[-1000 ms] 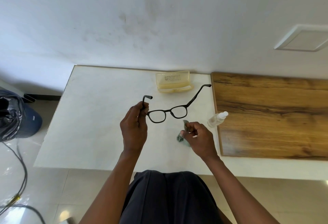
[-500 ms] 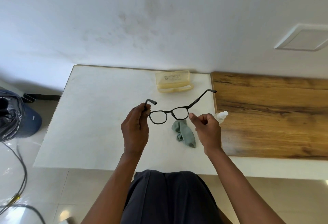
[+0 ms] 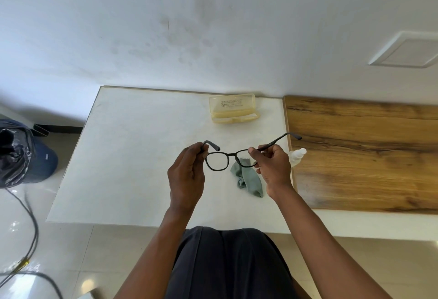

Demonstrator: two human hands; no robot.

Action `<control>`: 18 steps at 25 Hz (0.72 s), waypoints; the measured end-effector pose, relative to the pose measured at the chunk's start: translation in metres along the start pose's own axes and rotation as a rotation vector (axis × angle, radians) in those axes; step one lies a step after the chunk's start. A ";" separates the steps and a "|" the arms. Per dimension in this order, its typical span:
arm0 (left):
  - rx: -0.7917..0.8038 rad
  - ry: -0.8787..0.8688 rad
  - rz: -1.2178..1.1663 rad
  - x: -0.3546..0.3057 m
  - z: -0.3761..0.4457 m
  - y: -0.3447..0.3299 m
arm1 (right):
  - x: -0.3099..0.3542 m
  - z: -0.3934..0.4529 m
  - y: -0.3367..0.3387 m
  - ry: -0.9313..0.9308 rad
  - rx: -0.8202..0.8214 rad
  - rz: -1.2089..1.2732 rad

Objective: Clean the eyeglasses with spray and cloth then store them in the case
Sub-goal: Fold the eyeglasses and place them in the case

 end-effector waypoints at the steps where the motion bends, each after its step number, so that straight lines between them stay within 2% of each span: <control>1: 0.001 -0.005 0.002 0.000 0.000 0.000 | 0.000 0.000 0.000 0.006 0.001 -0.010; 11: 0.027 -0.067 0.001 0.004 0.004 0.000 | -0.002 -0.002 0.007 0.025 0.062 -0.025; 18: 0.170 -0.152 0.116 0.006 0.012 -0.001 | -0.001 -0.005 0.010 0.086 0.068 -0.130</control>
Point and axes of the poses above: each hand's wrist, its own z-axis towards the middle knuckle, its own y-axis out of the back of the hand, x = y × z, the point moved 2 cm from there along z, towards the middle knuckle, and after that the axes turned 2 degrees about x, right-handed, at the moved point
